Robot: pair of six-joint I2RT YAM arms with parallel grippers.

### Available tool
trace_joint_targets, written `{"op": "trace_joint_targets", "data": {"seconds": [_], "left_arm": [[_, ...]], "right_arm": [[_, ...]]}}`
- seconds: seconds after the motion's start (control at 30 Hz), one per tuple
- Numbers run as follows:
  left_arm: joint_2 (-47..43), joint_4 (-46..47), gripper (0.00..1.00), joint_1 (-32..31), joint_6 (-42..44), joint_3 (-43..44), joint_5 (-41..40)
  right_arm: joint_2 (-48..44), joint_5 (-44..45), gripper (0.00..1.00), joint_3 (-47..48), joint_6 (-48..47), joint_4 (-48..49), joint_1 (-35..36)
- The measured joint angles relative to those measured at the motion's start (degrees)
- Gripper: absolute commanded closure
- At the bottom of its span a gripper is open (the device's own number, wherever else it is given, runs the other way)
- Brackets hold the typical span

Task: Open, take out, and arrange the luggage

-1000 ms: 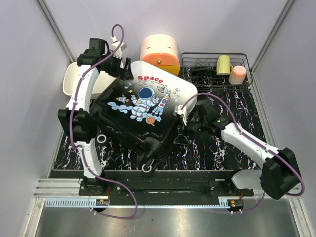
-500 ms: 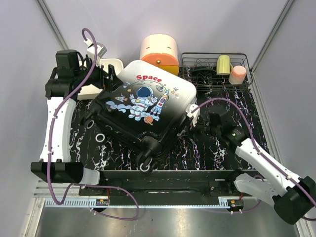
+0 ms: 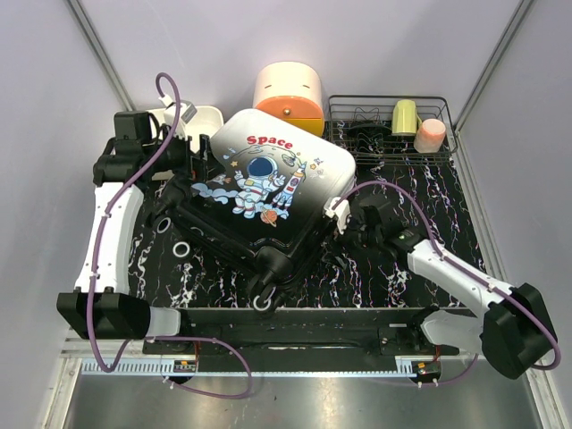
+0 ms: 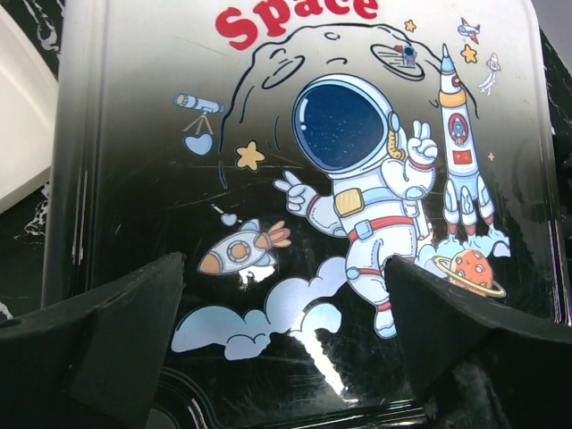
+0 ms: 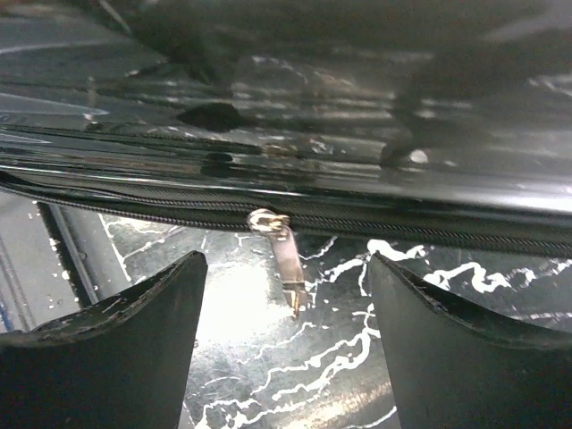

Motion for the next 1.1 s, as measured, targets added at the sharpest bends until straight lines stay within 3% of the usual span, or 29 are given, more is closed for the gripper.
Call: {"op": "trace_joint_targets", "data": {"seconds": [0.47,0.7,0.73,1.1], "left_arm": [[-1.8,1.1,0.01,1.1,-0.9,-0.9,0.3],[-1.7,1.1,0.01,1.1,-1.3,-0.9,0.9],[-1.6,1.1,0.01,1.2,-1.3,-0.9,0.9],[-1.2,1.1,0.01,2.7,-1.4,-1.4,1.2]], "right_arm": [[5.7,-14.6,0.52,-0.2,1.8,3.8,-2.6],[5.8,-17.0,0.9,-0.4,3.0,4.2,-6.4],[5.4,-17.0,1.0,-0.6,3.1,4.2,-6.5],[1.1,-15.4,1.0,-1.9,3.5,3.6,-6.6]]}}
